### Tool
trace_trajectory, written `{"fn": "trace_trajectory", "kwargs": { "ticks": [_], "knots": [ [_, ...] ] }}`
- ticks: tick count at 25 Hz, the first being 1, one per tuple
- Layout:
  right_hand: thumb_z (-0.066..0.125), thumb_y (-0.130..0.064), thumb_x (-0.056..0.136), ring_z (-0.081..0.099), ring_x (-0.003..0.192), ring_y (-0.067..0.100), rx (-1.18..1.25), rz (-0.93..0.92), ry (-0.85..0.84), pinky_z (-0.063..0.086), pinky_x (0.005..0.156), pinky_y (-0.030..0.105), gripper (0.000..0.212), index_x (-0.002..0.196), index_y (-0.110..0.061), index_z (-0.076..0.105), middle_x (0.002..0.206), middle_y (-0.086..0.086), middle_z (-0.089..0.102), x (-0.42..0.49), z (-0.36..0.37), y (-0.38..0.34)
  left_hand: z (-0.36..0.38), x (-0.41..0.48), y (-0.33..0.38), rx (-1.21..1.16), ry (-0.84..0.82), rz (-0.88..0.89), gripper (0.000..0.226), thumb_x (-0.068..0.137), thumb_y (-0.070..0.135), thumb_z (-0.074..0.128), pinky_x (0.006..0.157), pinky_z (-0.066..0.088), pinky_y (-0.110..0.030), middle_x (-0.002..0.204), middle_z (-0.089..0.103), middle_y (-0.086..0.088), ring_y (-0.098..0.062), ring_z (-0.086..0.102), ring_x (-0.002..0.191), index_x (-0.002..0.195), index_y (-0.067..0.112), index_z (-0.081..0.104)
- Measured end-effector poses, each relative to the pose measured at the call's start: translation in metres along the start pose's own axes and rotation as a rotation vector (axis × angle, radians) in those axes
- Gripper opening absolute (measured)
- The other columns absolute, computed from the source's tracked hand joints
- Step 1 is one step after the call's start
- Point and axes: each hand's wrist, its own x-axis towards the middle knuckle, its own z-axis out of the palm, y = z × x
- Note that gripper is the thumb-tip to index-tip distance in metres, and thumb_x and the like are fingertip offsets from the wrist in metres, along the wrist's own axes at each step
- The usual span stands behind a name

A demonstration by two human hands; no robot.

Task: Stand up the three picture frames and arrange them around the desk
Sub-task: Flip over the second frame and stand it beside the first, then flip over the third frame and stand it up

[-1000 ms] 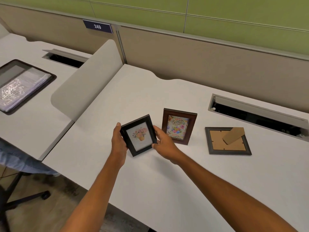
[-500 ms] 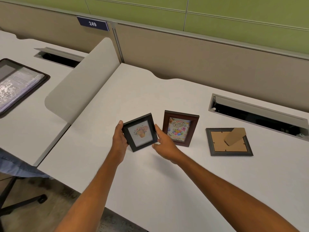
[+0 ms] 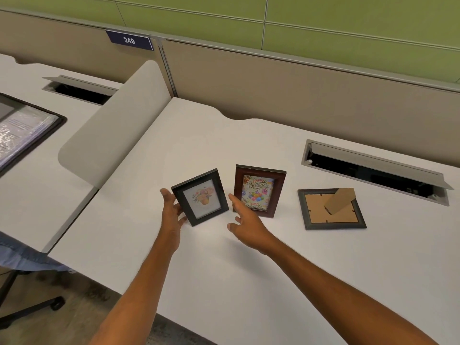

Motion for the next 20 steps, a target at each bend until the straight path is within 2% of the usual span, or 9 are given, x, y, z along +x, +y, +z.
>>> {"fn": "trace_trajectory", "kwargs": {
  "ticks": [2,3,6,8,11,13,16,18,20],
  "knots": [
    [0.065,-0.002,0.103,0.035,0.16,0.037,0.012,0.004,0.017,0.041,0.122,0.043,0.088,0.171,-0.04,0.022,0.181,-0.003,0.02,-0.01,-0.008,0.005,0.001,-0.009,-0.012,-0.008,0.136,-0.006,0.115,0.078,0.103,0.03,0.127,0.036,-0.057,0.15,0.064,-0.013,-0.033,0.055,0.145,0.159,0.023,0.05],
    [0.067,-0.003,0.103,0.036,0.16,0.035,0.016,0.006,0.034,0.043,0.121,0.042,0.087,0.171,-0.038,0.025,0.18,-0.003,0.022,-0.016,-0.013,0.009,0.002,-0.014,-0.02,-0.011,0.236,-0.012,0.108,0.088,0.097,0.028,0.126,0.038,-0.057,0.148,0.064,-0.014,-0.033,0.056,0.142,0.158,0.019,0.052],
    [0.072,-0.006,0.101,0.044,0.155,0.022,-0.003,0.015,0.115,0.049,0.118,0.04,0.08,0.167,-0.033,0.036,0.173,0.0,0.038,-0.033,-0.032,0.023,0.012,-0.042,-0.047,0.073,0.513,-0.09,0.086,0.1,0.083,0.033,0.108,0.052,-0.052,0.122,0.069,-0.009,-0.031,0.064,0.115,0.134,0.01,0.064],
    [0.073,-0.009,0.101,0.05,0.145,0.014,-0.02,0.019,0.164,0.053,0.112,0.037,0.073,0.163,-0.033,0.043,0.166,-0.002,0.048,-0.045,-0.048,0.034,0.023,-0.064,-0.063,0.143,0.54,-0.136,0.061,0.108,0.067,0.039,0.093,0.051,-0.047,0.104,0.066,-0.004,-0.031,0.063,0.105,0.116,0.012,0.065],
    [0.072,-0.01,0.101,0.054,0.138,0.01,0.003,0.023,0.235,0.054,0.108,0.036,0.064,0.155,-0.035,0.051,0.16,-0.007,0.053,-0.063,-0.076,0.056,0.048,-0.086,-0.085,0.237,0.43,-0.123,0.029,0.111,0.037,0.053,0.078,0.048,-0.035,0.09,0.065,0.003,-0.032,0.065,0.1,0.098,0.014,0.067],
    [0.073,-0.01,0.1,0.054,0.137,0.009,0.023,0.036,0.295,0.053,0.107,0.036,0.062,0.154,-0.035,0.053,0.158,-0.009,0.054,-0.076,-0.098,0.072,0.071,-0.097,-0.095,0.295,0.312,-0.099,0.024,0.107,0.028,0.061,0.069,0.05,-0.032,0.087,0.069,-0.002,-0.031,0.068,0.091,0.09,0.013,0.07],
    [0.075,-0.01,0.099,0.054,0.139,0.012,0.065,0.072,0.42,0.049,0.109,0.036,0.063,0.153,-0.034,0.054,0.156,-0.007,0.056,-0.094,-0.135,0.097,0.119,-0.108,-0.099,0.352,0.077,-0.083,0.021,0.106,0.025,0.063,0.061,0.056,-0.031,0.083,0.075,-0.01,-0.022,0.067,0.07,0.093,0.011,0.073],
    [0.076,-0.01,0.098,0.052,0.145,0.017,0.079,0.109,0.5,0.048,0.114,0.04,0.063,0.153,-0.033,0.054,0.156,-0.006,0.055,-0.105,-0.159,0.111,0.154,-0.11,-0.098,0.385,-0.098,-0.096,0.017,0.106,0.021,0.061,0.064,0.06,-0.029,0.09,0.079,-0.01,-0.02,0.072,0.073,0.1,0.014,0.076],
    [0.076,-0.011,0.098,0.047,0.15,0.023,0.053,0.157,0.569,0.045,0.117,0.04,0.065,0.156,-0.029,0.052,0.162,-0.001,0.051,-0.113,-0.182,0.122,0.19,-0.112,-0.099,0.406,-0.249,-0.122,0.016,0.106,0.02,0.061,0.073,0.063,-0.03,0.103,0.08,-0.009,-0.022,0.076,0.088,0.108,0.018,0.076]
  ]
}}
